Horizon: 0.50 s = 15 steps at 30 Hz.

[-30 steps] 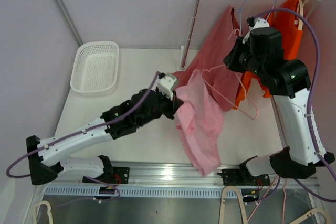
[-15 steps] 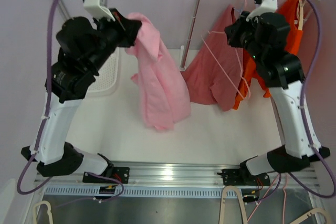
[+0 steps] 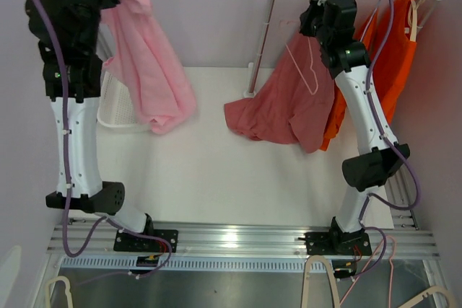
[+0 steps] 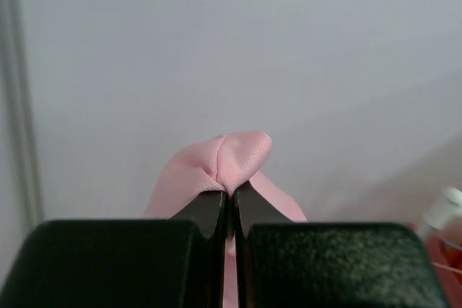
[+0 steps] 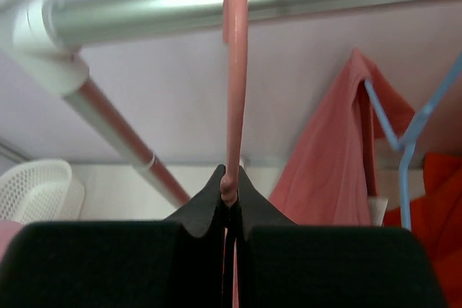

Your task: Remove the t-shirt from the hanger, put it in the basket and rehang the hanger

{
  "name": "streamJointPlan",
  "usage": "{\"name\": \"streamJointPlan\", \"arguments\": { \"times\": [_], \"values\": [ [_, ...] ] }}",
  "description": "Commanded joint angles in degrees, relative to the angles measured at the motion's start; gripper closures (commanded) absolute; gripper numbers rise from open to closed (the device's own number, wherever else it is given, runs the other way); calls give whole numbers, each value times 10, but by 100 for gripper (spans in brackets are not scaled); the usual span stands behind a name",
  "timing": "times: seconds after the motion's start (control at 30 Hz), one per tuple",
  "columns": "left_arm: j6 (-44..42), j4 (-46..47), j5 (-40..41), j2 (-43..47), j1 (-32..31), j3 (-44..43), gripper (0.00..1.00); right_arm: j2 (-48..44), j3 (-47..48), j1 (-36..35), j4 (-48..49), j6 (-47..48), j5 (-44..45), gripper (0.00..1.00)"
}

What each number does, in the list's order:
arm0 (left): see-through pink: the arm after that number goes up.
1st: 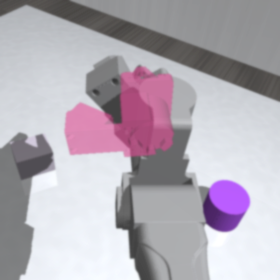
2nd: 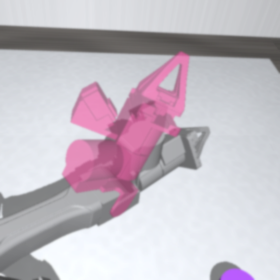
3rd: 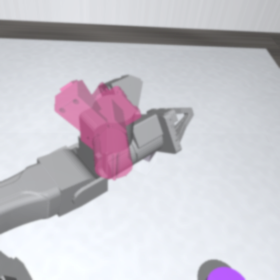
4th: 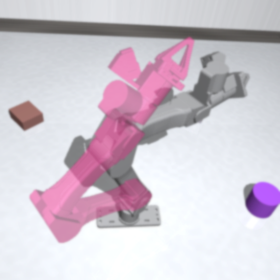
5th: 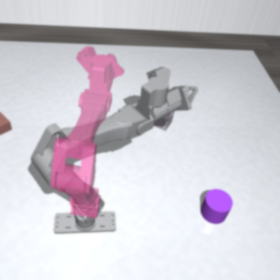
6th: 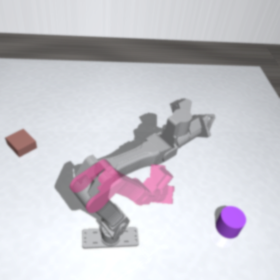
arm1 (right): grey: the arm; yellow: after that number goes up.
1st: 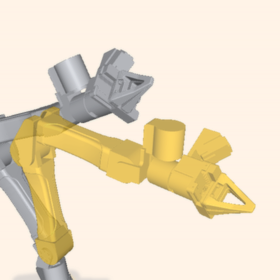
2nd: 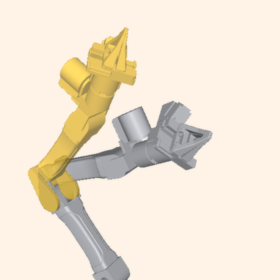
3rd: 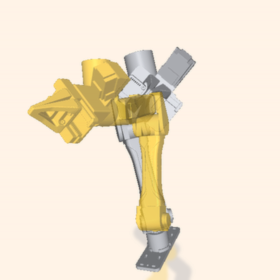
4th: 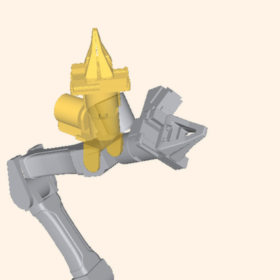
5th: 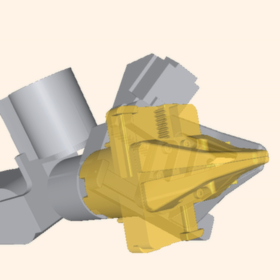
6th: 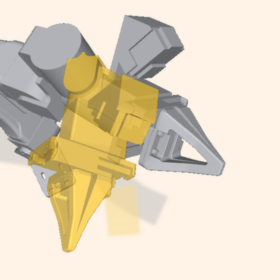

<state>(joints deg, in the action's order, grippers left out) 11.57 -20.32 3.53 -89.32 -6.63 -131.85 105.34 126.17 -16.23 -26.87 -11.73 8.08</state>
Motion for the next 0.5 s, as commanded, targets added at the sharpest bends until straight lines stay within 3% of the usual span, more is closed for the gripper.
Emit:
{"name": "streamJointPlan", "arguments": {
  "times": [0.0,0.07,0.23,0.33,0.47],
  "values": [
    [55,84,-62,6,90,-25,99,32,87,24,75,2,-26,100],
    [56,94,-78,-7,117,-19,99,61,124,30,65,0,-39,100],
    [104,117,-119,-30,188,-26,99,49,77,30,125,7,-54,100],
    [141,106,-138,-68,221,-61,99,72,110,33,103,11,-65,100],
    [156,108,-149,-76,225,-4,99,103,130,33,108,4,-93,100]
  ]
}}
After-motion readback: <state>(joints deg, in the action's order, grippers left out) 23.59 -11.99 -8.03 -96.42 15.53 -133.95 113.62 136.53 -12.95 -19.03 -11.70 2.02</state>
